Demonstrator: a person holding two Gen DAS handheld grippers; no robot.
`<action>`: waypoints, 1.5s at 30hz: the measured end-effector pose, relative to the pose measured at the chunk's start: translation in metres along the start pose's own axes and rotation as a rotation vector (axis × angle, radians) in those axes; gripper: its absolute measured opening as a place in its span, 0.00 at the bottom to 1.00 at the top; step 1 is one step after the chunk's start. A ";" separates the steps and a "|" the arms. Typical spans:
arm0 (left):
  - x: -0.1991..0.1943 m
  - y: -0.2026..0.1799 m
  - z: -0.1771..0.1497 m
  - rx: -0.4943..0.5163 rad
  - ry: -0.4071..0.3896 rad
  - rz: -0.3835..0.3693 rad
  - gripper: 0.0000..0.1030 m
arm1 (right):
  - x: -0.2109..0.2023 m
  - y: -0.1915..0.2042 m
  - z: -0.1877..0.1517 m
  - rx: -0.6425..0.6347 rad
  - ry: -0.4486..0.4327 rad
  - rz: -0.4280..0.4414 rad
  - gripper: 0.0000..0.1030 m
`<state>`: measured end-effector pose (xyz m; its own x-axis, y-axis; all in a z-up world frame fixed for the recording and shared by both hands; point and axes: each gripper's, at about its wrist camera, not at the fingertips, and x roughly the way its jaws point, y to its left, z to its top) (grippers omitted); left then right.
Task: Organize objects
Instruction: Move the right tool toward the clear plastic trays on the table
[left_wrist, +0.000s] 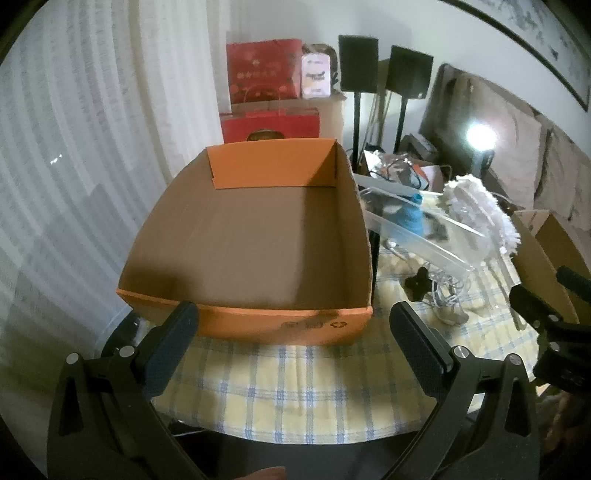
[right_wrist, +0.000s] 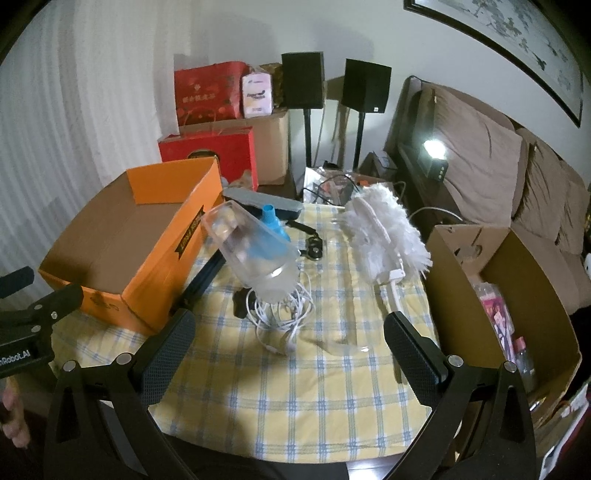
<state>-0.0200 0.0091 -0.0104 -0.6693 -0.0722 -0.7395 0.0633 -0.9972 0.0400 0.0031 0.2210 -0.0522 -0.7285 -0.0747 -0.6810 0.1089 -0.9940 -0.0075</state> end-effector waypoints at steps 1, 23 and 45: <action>0.002 0.000 0.001 -0.001 0.001 -0.003 1.00 | 0.001 0.000 0.001 -0.004 -0.004 0.007 1.00; 0.034 0.011 0.032 -0.020 -0.017 -0.050 1.00 | 0.036 0.000 0.037 -0.109 -0.027 0.045 1.00; 0.079 0.020 0.057 -0.047 0.055 -0.054 1.00 | 0.134 0.033 0.068 -0.372 0.144 0.177 1.00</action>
<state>-0.1140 -0.0180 -0.0300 -0.6313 -0.0162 -0.7754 0.0636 -0.9975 -0.0309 -0.1368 0.1733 -0.0944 -0.5779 -0.2031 -0.7904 0.4788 -0.8687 -0.1269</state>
